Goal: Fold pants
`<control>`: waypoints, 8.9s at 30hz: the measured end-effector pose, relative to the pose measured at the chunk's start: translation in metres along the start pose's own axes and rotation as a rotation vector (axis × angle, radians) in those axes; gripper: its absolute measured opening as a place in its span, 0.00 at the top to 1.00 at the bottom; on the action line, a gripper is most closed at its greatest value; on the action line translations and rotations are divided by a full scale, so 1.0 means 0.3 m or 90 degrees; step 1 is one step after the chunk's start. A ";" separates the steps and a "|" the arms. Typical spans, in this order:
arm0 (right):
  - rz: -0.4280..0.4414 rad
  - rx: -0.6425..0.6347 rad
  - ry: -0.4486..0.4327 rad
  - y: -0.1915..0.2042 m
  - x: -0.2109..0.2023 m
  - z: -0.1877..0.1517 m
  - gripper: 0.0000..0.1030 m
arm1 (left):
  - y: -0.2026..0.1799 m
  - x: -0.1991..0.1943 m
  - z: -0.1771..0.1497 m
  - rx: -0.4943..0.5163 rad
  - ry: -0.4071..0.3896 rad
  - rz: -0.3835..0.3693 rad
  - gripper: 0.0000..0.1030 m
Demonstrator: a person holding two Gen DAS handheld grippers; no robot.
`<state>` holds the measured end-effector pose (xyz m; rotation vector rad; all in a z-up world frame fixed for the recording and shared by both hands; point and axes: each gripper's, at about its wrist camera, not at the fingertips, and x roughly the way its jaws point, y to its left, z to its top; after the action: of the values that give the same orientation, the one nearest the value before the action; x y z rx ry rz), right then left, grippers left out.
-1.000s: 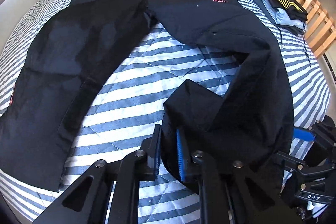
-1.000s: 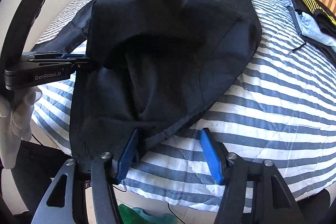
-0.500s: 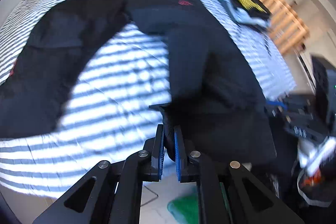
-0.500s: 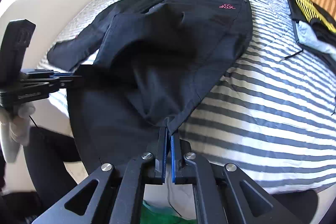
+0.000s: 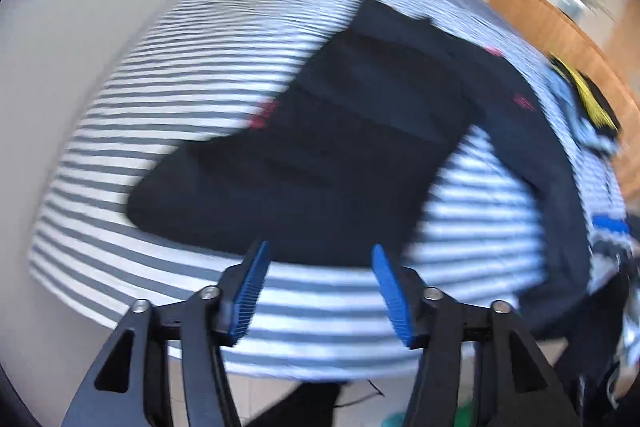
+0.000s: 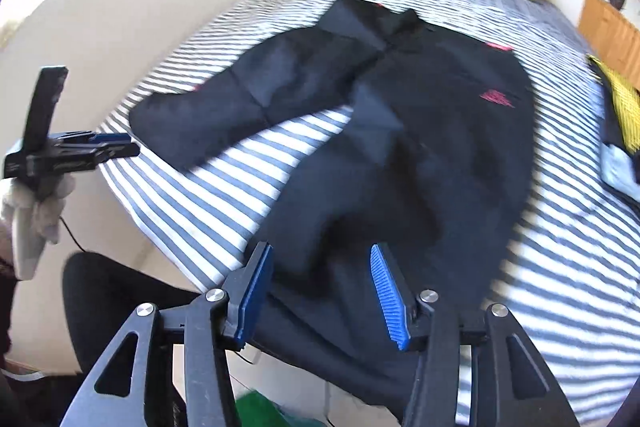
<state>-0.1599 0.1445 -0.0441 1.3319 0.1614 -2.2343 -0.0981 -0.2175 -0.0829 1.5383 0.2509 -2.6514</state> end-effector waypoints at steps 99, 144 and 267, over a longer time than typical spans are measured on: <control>0.052 0.018 -0.021 -0.049 0.023 -0.050 0.62 | -0.638 -0.294 -0.191 0.265 -0.067 0.051 0.63; 0.318 0.315 0.011 -0.484 0.009 -0.309 0.98 | -1.391 0.045 -0.465 0.404 -0.010 -0.222 0.37; 0.058 0.057 0.007 -0.328 0.589 0.517 0.70 | -0.840 0.524 0.287 0.267 0.053 -0.069 0.80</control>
<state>-0.3964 0.1058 -0.1309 1.3712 0.0046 -2.1798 -0.2848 0.0195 -0.1501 1.7934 -0.2424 -2.8605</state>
